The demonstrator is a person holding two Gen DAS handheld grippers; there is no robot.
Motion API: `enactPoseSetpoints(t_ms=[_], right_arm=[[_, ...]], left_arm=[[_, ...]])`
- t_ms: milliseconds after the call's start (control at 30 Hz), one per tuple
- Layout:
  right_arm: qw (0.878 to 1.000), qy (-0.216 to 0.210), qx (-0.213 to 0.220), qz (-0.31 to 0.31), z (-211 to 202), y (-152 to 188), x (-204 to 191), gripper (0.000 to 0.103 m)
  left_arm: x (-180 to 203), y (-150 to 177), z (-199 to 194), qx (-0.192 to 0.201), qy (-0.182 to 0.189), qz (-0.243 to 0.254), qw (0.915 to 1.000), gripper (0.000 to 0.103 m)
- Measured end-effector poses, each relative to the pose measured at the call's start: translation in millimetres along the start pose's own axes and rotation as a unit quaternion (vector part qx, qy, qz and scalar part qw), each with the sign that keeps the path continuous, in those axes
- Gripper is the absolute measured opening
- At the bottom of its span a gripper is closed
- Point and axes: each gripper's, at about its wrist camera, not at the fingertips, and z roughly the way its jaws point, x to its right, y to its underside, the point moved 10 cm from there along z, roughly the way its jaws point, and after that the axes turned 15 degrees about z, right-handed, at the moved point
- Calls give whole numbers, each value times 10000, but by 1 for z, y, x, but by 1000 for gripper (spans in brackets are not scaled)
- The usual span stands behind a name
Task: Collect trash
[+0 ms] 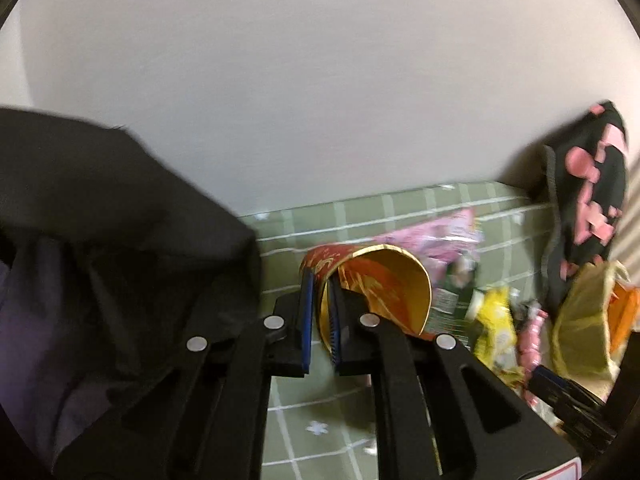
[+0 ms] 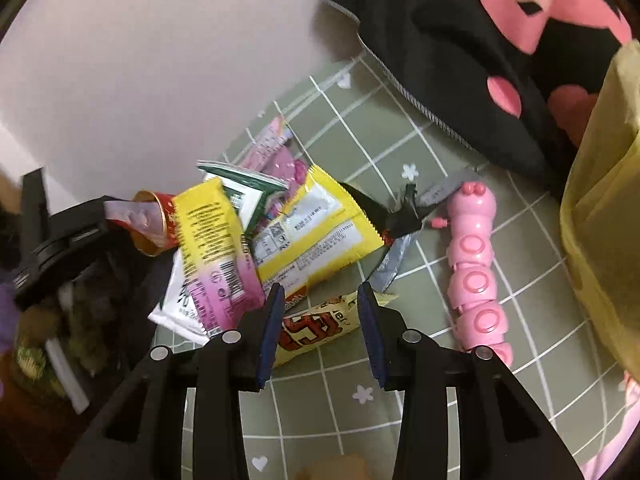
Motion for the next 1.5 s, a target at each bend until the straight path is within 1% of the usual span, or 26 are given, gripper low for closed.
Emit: enactPoseSetpoints(t_ms=[100,133,167,233,267,333,433,500,567,633,667,767,900,967,1067,1167,1267,1367,1433,1500], right_arm=[[9998,185,-75,7,6,7,5,36],[9993,326,78,-173,0,7,4,36],[9985,307,242,-390,-6,6,-1,36],[9939,86,521,-965,-22,2,-22,36],[9917,2,559,-1158,-25,2,-29,36],[9866,-105,581,-1519,-32,0,-43,36],[9829,-84,658,-1715,-38,-4,-46,36],[9784,-248,681,-1936,-45,-2,-54,36],[9698,-501,702,-2283,-54,5,-67,36],[9584,-610,756,-2682,-59,12,-79,36],[9506,-603,795,-2940,-59,15,-84,36],[9347,-440,901,-3410,-57,19,-94,36],[9234,-413,976,-3688,-55,18,-102,35],[9175,-397,978,-3836,-51,17,-105,32],[9084,-243,1020,-4047,-39,13,-107,27],[9067,-210,1040,-4082,-35,10,-107,26],[9092,-275,1026,-4026,-37,9,-109,23],[9144,-339,953,-3919,-40,8,-107,15],[9162,-325,964,-3876,-44,6,-106,7],[9184,-323,1026,-3807,-49,3,-105,4]], left_arm=[[17,-8,-10,161,232,212,9994,7],[28,-11,-10,196,272,267,9991,7],[33,-13,-14,236,340,317,9986,7],[43,-16,-16,277,518,345,9977,7],[50,-18,-17,293,625,369,9969,7],[58,-19,-21,324,717,495,9957,7],[75,-21,-23,369,897,678,9930,7],[87,-21,-25,366,1044,777,9908,7],[95,-19,-27,338,1108,890,9893,7],[105,-18,-28,310,1157,1031,9874,7],[108,-17,-28,308,1170,1070,9869,7],[114,-16,-31,285,1222,1199,9848,7],[116,-15,-32,269,1270,1225,9839,7],[116,-15,-31,242,1310,1205,9837,7],[118,-13,-30,205,1392,1187,9829,7],[122,-12,-28,166,1473,1197,9817,7],[129,-10,-27,143,1531,1242,9803,7],[134,-11,-28,142,1560,1289,9792,7],[136,-12,-27,146,1559,1301,9790,7],[136,-14,-26,151,1561,1272,9794,7]])
